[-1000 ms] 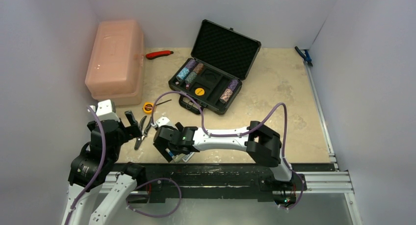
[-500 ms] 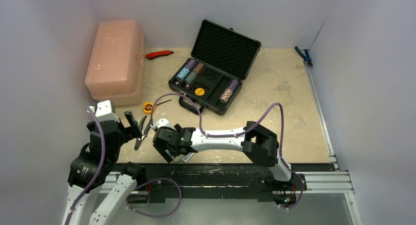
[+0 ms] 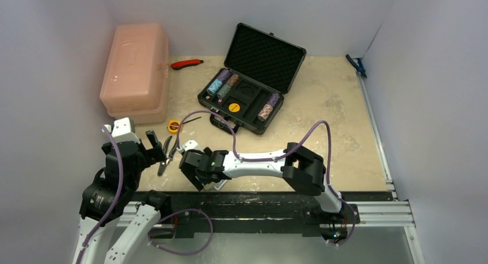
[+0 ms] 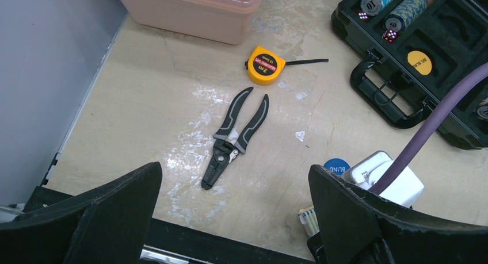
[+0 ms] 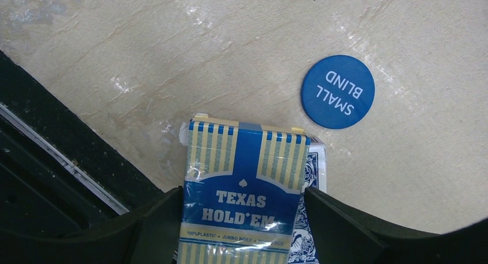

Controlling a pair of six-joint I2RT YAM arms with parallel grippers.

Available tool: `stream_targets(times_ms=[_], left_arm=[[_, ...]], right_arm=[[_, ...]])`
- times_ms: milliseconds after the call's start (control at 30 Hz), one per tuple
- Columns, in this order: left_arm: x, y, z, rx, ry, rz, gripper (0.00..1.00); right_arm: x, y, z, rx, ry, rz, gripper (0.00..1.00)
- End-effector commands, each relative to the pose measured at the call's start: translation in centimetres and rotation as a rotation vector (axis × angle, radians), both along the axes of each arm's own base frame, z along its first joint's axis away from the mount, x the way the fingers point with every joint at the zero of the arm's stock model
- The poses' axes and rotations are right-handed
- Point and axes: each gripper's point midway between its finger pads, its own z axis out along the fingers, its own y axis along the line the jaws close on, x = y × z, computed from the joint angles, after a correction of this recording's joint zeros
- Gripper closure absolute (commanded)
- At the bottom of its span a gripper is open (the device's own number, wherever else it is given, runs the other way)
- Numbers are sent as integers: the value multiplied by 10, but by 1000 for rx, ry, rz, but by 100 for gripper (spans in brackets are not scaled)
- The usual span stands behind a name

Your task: Pack up texas hold em set

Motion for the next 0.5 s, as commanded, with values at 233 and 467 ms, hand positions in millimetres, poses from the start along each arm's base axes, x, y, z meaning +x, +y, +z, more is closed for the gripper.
stream_targets(times_ms=[233, 467], left_arm=[[1, 3, 10, -12, -36, 23, 0], [2, 3, 10, -10, -33, 24, 0]], right_arm=[[6, 11, 11, 16, -39, -11, 28], [8, 10, 16, 18, -52, -9, 51]])
